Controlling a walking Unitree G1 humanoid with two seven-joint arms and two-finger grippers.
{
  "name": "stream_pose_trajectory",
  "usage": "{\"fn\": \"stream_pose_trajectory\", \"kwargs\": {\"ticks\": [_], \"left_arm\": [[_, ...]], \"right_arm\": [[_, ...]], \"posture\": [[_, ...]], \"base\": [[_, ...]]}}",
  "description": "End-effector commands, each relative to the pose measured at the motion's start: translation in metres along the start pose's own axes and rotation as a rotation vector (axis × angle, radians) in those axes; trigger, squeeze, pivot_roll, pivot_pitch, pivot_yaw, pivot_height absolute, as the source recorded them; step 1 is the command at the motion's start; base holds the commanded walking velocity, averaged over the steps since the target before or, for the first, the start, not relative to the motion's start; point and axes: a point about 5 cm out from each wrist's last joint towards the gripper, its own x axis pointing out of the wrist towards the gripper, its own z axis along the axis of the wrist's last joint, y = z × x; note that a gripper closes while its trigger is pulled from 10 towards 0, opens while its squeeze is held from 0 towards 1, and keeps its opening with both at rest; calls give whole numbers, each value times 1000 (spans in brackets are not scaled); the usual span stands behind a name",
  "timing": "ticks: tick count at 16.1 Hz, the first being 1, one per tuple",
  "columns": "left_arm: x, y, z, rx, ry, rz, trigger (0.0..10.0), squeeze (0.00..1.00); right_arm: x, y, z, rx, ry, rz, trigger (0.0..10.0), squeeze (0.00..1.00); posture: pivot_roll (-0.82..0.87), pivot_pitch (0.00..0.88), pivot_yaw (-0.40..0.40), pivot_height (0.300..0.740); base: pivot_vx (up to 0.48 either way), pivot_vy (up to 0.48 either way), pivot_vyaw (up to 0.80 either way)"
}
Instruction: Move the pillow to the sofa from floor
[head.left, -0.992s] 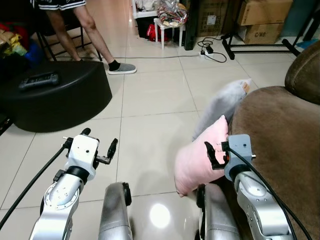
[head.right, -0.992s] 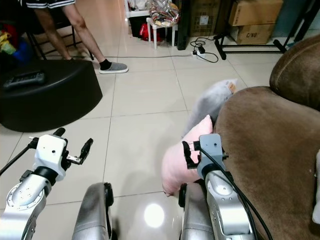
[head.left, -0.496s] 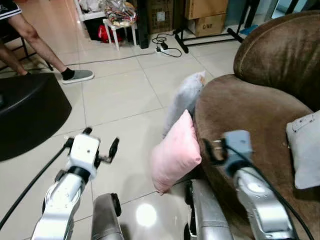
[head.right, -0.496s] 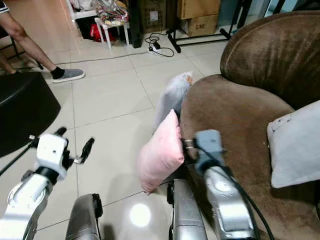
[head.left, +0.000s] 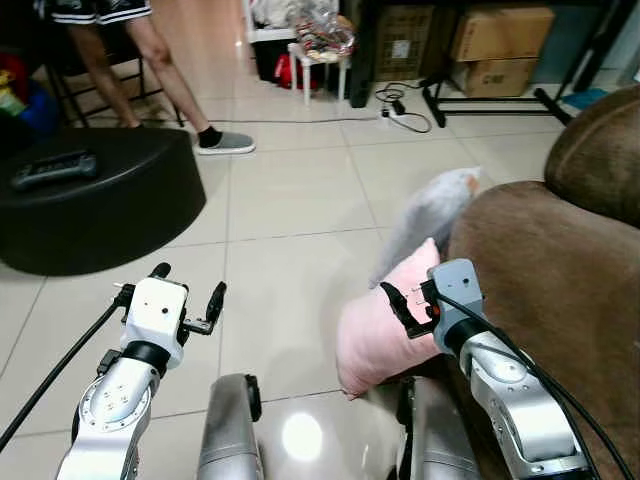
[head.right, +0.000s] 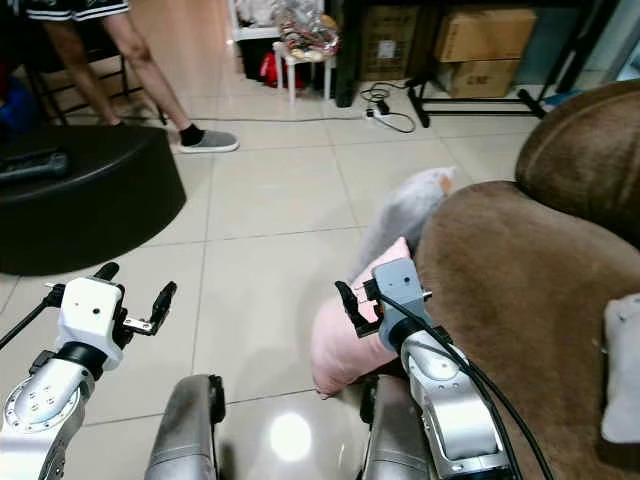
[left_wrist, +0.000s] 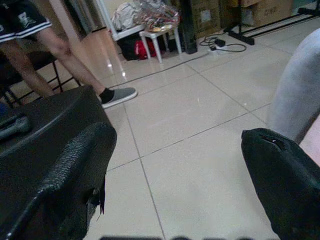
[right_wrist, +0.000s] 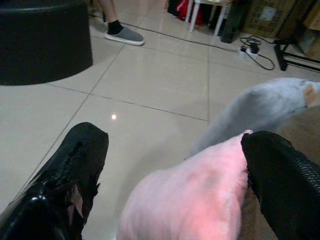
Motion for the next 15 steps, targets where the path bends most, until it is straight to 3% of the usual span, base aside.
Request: {"fn": "stream_pose_trajectory", "kwargs": {"ticks": [1, 4, 7, 15], "left_arm": [[1, -2, 5, -3, -20, -7, 10000, 1000], [1, -3, 5, -10, -23, -12, 10000, 1000], [1, -3, 5, -12, -23, -12, 10000, 1000], [0, -2, 5, -16, -22, -6, 10000, 1000]], "right_arm": [[0, -1, -3, 1, 11, -14, 10000, 0], [-1, 4, -4, -16, 19, 2, 10000, 0], [-3, 5, -4, -20, 17, 3, 10000, 0], [1, 1, -5, -19, 41, -27, 10000, 0]], "posture": [[17, 0, -5, 526], [16, 0, -4, 526], [17, 0, -7, 526], [20, 0, -12, 526]], "base": [[0, 0, 0], [87, 0, 0], [274, 0, 800], [281, 0, 0]]}}
